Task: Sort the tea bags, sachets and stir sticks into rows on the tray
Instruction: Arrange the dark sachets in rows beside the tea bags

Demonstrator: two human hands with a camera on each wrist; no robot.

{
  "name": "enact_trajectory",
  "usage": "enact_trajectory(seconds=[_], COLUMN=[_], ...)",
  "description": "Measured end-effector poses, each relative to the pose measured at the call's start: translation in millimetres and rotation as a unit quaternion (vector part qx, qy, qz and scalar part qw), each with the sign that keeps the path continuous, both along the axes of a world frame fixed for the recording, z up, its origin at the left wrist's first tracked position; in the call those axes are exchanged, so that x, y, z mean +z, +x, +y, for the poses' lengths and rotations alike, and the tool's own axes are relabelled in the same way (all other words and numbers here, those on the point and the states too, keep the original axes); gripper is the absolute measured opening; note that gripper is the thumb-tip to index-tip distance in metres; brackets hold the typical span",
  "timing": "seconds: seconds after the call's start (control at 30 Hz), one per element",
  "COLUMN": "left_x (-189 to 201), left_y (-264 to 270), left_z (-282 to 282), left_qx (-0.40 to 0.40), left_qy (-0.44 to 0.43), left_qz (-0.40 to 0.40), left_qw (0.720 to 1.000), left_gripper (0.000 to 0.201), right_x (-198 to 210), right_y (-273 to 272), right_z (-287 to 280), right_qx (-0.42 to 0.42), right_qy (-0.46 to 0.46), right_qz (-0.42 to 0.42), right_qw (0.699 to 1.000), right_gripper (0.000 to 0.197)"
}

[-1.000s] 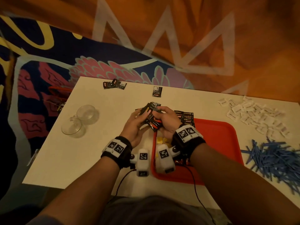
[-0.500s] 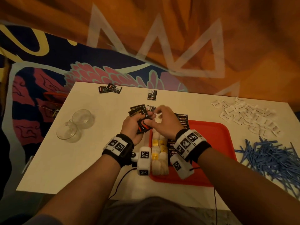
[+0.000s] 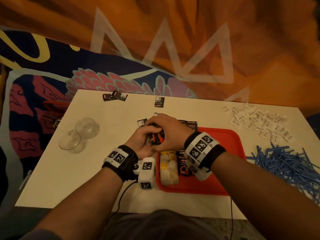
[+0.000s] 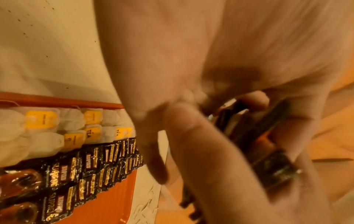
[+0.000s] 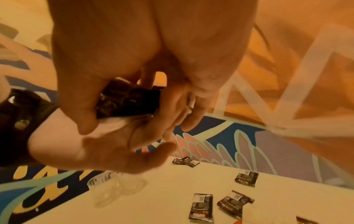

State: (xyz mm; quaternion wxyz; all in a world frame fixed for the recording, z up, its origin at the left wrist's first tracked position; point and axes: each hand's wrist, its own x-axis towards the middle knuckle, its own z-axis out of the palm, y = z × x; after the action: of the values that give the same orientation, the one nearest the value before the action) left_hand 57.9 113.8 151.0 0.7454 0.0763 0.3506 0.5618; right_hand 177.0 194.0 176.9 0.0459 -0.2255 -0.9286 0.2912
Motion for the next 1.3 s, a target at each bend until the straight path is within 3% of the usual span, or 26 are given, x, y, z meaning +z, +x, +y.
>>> enact_trajectory(seconds=[0.17,0.33,0.43,0.63,0.77,0.87,0.93,1.0,1.1,1.17,1.2,1.3], left_x=[-1,2,8,18,18,13,11,9,4,1,0,2], left_y=[12,28,46,82,111,128,137,146,159,167,169,172], left_z=[1,2,9,24,33,40,44,48,52,54,54,57], left_qx=[0.028,0.041,0.049,0.007,-0.01,0.011,0.042,0.067,0.082,0.095,0.108,0.149], left_qy=[-0.007,-0.007,-0.032,-0.098,-0.12,-0.096,-0.091,-0.091,-0.075,-0.071,-0.074,-0.095], left_qz=[0.015,0.006,0.055,0.131,0.174,0.228,0.231,0.242,0.265,0.277,0.281,0.251], left_qw=[0.999,0.999,0.997,0.986,0.977,0.969,0.968,0.964,0.958,0.953,0.951,0.952], left_gripper=[0.027,0.023,0.015,0.023,0.018,0.012,0.015,0.021,0.026,0.028,0.028,0.028], right_x=[5,7,5,7,4,6,3,-2,-8,-13,-18,-35], right_y=[7,23,37,77,107,130,143,158,176,184,186,190], right_z=[-2,-2,3,11,18,23,30,34,33,33,35,42], right_qx=[-0.027,-0.03,-0.016,-0.018,-0.013,-0.085,-0.182,-0.267,-0.314,-0.32,-0.325,-0.323], right_qy=[-0.058,-0.03,-0.017,0.014,0.029,-0.057,-0.126,-0.211,-0.375,-0.42,-0.419,-0.362], right_qz=[-0.004,0.01,-0.031,-0.03,-0.071,-0.014,0.05,0.081,0.14,0.17,0.174,0.144], right_qw=[0.998,0.999,0.999,0.999,0.997,0.995,0.974,0.937,0.861,0.832,0.83,0.862], right_gripper=[0.088,0.083,0.09,0.074,0.103,0.115,0.108,0.088,0.031,0.02,0.02,0.025])
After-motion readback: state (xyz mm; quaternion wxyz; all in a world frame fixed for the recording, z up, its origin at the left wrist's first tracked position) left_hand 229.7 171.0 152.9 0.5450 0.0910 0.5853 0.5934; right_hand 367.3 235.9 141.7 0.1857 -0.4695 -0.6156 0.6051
